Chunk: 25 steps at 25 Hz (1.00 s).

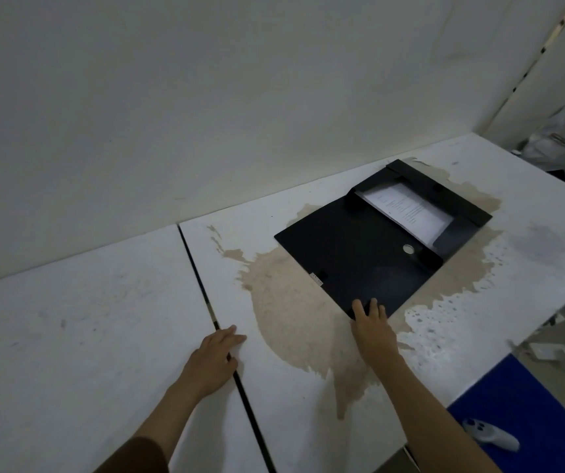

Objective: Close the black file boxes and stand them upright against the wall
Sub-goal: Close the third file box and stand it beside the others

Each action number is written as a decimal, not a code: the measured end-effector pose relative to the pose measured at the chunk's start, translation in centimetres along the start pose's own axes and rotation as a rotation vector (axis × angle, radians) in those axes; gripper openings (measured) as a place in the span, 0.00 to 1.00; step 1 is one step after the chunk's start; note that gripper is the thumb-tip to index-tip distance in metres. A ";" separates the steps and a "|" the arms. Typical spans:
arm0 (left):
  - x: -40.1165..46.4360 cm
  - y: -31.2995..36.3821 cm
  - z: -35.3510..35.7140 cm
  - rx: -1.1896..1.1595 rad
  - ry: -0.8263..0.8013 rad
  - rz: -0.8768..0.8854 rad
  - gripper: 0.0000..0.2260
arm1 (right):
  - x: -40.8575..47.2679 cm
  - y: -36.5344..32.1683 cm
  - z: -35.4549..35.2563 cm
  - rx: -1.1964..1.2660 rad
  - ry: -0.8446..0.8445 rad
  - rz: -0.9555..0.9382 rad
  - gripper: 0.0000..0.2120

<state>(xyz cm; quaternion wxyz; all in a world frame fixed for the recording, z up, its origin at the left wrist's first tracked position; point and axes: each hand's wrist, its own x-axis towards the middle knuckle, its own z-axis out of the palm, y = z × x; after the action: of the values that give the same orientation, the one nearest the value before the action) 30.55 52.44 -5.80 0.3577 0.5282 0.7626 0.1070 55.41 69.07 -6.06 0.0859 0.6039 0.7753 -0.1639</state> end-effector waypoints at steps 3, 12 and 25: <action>-0.3 0.0 0.1 -0.005 -0.009 -0.003 0.22 | -0.1 -0.6 -0.5 -0.120 -0.026 -0.001 0.27; -2.2 2.6 -1.1 -0.506 0.106 -0.136 0.18 | -3.7 -6.6 -2.9 -0.283 0.112 -0.387 0.17; -10.6 -2.6 -10.0 -0.847 0.551 -0.317 0.09 | -11.7 -15.2 -1.1 0.151 -0.051 -0.694 0.24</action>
<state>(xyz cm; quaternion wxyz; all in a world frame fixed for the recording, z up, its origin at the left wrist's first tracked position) 24.07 44.13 4.62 0.3380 0.1681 0.7888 0.4850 43.78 55.52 1.11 -0.0001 0.3051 0.9175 -0.2551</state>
